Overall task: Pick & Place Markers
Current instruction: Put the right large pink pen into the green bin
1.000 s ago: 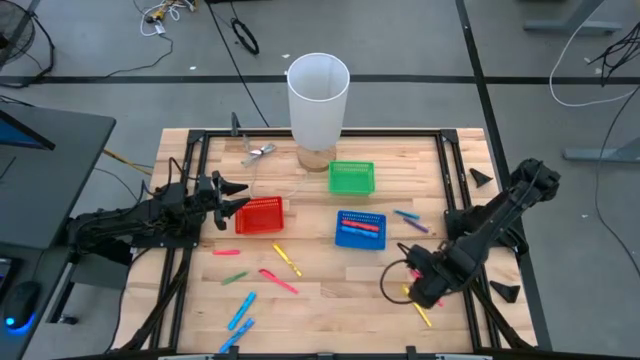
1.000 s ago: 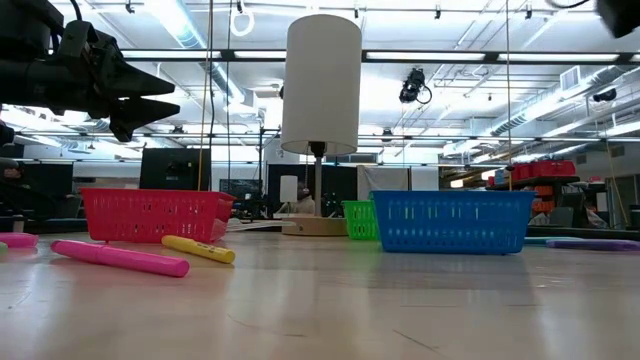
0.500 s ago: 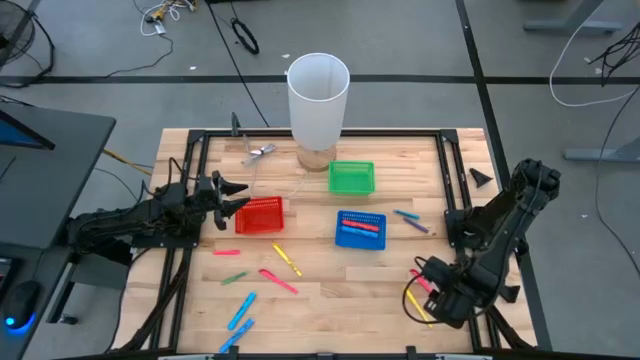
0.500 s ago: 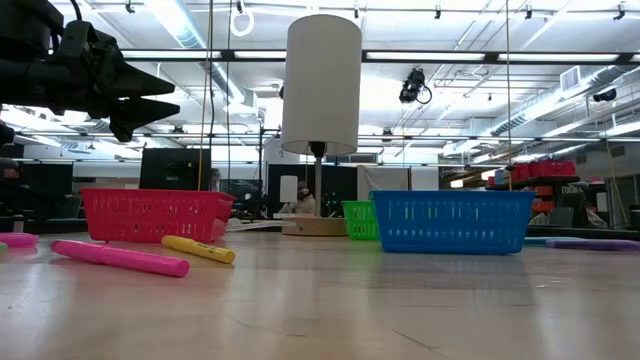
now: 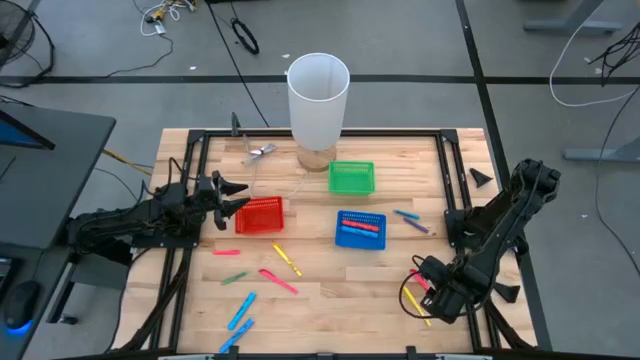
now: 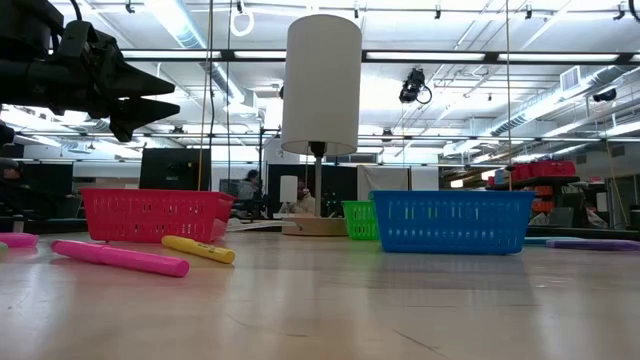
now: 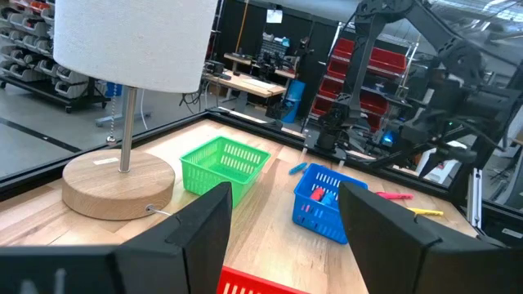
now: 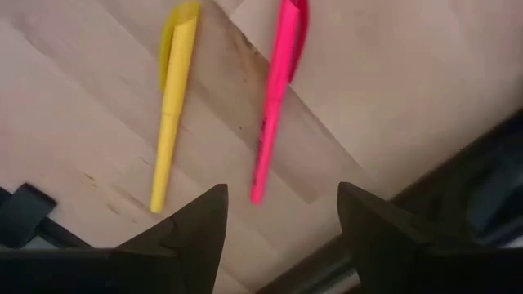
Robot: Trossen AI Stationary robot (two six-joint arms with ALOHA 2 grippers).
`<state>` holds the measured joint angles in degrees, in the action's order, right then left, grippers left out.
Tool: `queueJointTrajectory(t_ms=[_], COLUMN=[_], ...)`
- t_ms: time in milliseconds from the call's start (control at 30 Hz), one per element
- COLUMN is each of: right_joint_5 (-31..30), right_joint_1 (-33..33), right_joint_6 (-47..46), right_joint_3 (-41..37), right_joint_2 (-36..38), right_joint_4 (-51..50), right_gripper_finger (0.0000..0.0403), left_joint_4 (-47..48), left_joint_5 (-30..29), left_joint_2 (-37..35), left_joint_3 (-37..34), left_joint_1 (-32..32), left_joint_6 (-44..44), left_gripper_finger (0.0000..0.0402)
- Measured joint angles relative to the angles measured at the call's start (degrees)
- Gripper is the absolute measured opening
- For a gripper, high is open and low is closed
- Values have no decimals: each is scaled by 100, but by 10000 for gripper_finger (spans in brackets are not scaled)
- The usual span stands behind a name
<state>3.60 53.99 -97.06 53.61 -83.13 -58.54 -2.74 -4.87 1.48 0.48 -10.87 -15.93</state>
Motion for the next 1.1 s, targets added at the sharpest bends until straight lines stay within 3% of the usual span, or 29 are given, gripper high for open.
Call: queueJointTrajectory(t_ms=[800, 933, 1100], right_joint_5=[44, 47, 50], right_joint_1=[-63, -63, -65], right_joint_6=[-26, -14, -51], right_joint_3=[-1017, -1021, -1028], right_joint_2=[-660, -660, -660], right_joint_4=[1843, 1811, 1757], right_gripper_finger=[230, 203, 138], left_joint_4=[0, 0, 0], left_joint_5=[0, -1, 1], left_joint_2=[0, 0, 0], left_joint_3=[-1, -1, 0], left_joint_1=[2, 0, 0], left_joint_6=[0, -1, 1], left_gripper_finger=[232, 232, 232])
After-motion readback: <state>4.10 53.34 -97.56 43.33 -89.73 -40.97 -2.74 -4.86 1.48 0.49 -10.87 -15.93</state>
